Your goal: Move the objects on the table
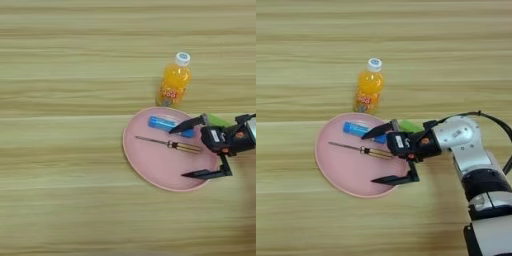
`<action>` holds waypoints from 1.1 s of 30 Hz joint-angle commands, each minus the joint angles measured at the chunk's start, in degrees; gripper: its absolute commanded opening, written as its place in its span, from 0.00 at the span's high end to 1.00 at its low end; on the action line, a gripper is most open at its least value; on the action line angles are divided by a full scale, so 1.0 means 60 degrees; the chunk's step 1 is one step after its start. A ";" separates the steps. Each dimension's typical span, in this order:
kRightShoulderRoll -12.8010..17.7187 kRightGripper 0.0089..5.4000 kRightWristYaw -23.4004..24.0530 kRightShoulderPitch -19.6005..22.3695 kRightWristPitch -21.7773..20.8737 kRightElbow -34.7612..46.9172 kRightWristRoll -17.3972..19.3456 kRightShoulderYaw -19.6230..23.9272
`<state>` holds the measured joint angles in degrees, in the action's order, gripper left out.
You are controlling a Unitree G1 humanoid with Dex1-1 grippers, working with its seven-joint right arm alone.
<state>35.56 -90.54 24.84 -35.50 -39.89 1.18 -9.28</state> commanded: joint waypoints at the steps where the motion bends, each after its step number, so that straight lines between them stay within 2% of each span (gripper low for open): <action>1: 0.0317 0.01 -0.0133 0.0521 0.0383 0.0971 0.0186 -0.0367; 18: 0.0904 0.01 -0.0323 0.0872 0.1075 0.2707 0.0689 -0.3084; 25: 0.0374 0.01 -0.0321 0.1427 0.1306 0.2591 0.0692 -0.3780; 33: -0.0475 0.01 -0.0317 0.1521 0.1636 0.2369 0.0821 -0.4155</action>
<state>32.85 -92.53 30.23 -26.70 -26.78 5.24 -35.03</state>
